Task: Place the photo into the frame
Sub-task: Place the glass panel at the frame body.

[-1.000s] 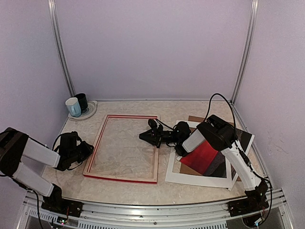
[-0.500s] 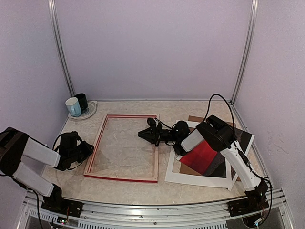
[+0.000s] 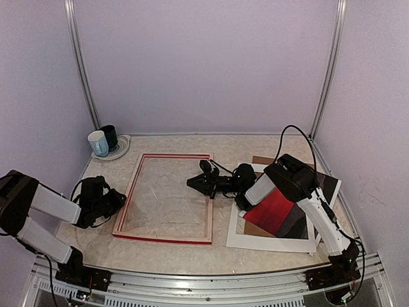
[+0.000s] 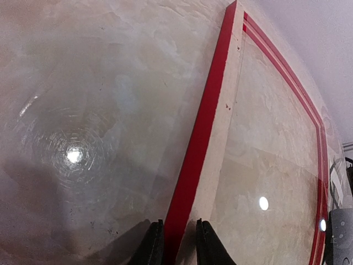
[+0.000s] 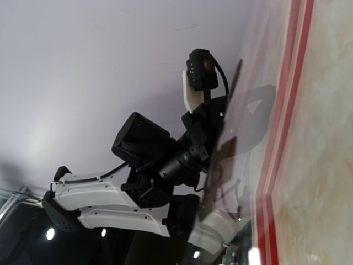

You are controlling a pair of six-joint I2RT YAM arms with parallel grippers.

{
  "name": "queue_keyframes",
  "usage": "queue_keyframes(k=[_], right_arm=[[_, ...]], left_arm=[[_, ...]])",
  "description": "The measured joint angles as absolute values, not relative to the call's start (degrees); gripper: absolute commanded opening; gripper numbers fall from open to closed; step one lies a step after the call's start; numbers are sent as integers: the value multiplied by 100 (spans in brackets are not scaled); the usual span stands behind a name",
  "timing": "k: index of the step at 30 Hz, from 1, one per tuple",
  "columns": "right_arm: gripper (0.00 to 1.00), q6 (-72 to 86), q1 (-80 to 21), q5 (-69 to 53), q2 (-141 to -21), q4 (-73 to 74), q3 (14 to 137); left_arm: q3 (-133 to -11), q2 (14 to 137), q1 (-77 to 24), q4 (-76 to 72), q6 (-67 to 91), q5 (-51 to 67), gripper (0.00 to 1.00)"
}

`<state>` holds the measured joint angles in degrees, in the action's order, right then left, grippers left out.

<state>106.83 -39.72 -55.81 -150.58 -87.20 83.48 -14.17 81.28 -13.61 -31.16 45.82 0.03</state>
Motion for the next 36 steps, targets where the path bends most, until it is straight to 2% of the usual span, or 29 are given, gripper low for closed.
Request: queue_keyframes(k=[17,34,36], right_arm=[[9,10648,-3972,-5483,-14980,-8744,8180],[9,11452,-4038,-5457,-15242,-8849,8748],[8,11452,-4038,-5441,-15235,-8851,8709]], left_arm=[[-1420,8138,-1361,-3103,4582,1,25],[-1420,8149,-1361,-3098,4582,1,28],[-1420,8152,-1361,-3096,4584,1,31]])
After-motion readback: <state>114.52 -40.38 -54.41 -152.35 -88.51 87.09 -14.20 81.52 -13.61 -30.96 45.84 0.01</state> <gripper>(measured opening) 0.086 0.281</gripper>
